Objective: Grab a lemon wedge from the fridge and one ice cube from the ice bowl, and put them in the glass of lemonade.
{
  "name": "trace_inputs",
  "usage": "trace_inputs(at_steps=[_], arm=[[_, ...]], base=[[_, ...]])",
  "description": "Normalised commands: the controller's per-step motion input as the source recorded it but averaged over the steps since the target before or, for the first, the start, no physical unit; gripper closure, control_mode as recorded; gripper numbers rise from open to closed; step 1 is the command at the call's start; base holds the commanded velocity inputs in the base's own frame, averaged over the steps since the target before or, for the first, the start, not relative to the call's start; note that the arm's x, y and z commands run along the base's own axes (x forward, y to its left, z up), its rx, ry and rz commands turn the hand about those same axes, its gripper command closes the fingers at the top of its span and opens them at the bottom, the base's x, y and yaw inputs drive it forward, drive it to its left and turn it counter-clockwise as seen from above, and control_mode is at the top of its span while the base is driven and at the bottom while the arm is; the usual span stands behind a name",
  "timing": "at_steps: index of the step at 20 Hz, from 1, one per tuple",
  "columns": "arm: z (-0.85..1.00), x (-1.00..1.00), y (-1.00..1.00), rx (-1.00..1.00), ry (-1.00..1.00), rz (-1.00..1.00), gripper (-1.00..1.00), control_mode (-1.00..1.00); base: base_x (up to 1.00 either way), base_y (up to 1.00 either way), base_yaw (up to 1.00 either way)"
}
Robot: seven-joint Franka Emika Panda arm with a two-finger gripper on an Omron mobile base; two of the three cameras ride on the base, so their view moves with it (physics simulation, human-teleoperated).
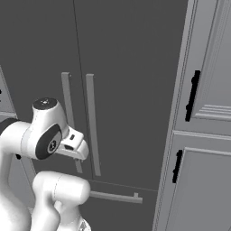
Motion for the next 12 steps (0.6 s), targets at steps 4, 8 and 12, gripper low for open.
trace_inputs(at_steps=[4,8,12], arm=[[0.0,0.0,-0.04,0.01,-0.02,0.0,-1.0,-1.0],[0.0,0.0,0.0,0.0,0.0,0.0,-1.0,-1.0],[0.0,-0.03,0.0,0.0,0.0,0.0,-1.0,1.0]], base=[[0.0,0.0,0.0],[0.0,0.0,0.0],[-0.5,-0.02,0.0]])
